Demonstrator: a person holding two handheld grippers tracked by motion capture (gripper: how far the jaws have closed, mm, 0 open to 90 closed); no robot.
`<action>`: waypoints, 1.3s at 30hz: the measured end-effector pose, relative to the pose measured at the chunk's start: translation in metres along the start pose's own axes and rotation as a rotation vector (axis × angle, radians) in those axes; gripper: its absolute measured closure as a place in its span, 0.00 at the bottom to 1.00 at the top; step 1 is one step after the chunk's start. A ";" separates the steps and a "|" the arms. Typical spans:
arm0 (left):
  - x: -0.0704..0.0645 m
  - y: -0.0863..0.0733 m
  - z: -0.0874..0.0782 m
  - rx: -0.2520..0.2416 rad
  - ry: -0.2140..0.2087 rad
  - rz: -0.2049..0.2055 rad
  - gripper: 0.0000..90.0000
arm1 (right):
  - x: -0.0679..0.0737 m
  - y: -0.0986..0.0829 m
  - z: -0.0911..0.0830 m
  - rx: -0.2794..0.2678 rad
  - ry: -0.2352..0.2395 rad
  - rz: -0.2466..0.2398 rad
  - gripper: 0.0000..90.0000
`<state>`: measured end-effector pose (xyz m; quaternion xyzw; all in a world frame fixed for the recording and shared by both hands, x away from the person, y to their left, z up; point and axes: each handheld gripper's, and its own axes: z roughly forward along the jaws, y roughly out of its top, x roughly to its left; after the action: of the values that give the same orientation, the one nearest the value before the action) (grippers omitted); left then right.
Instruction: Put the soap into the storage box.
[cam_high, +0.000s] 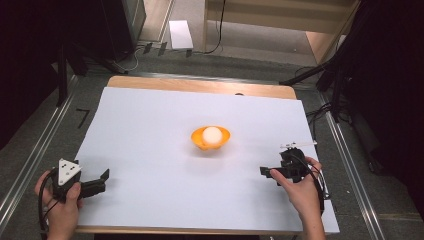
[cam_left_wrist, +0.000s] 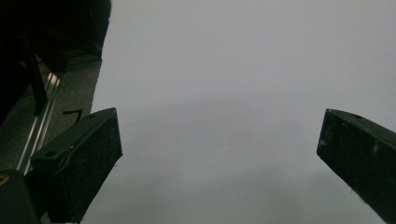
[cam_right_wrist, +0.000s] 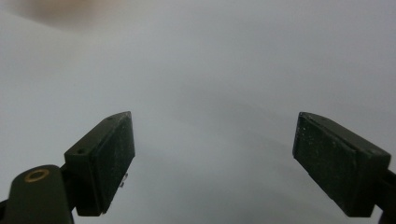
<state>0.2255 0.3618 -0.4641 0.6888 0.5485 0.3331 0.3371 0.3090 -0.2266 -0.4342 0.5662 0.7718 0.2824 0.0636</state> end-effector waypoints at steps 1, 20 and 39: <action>0.000 0.000 0.000 0.000 0.001 0.000 0.00 | -0.001 -0.003 0.000 -0.001 -0.001 0.003 0.15; 0.000 0.000 0.000 0.000 0.001 0.001 0.00 | -0.025 -0.042 -0.017 -0.116 -0.009 0.028 0.15; 0.000 0.000 0.000 0.003 0.003 0.007 0.00 | -0.073 -0.107 -0.039 -0.302 -0.026 0.122 0.16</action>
<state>0.2258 0.3614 -0.4641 0.6908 0.5470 0.3343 0.3342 0.2292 -0.3284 -0.4725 0.5997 0.6837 0.3912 0.1409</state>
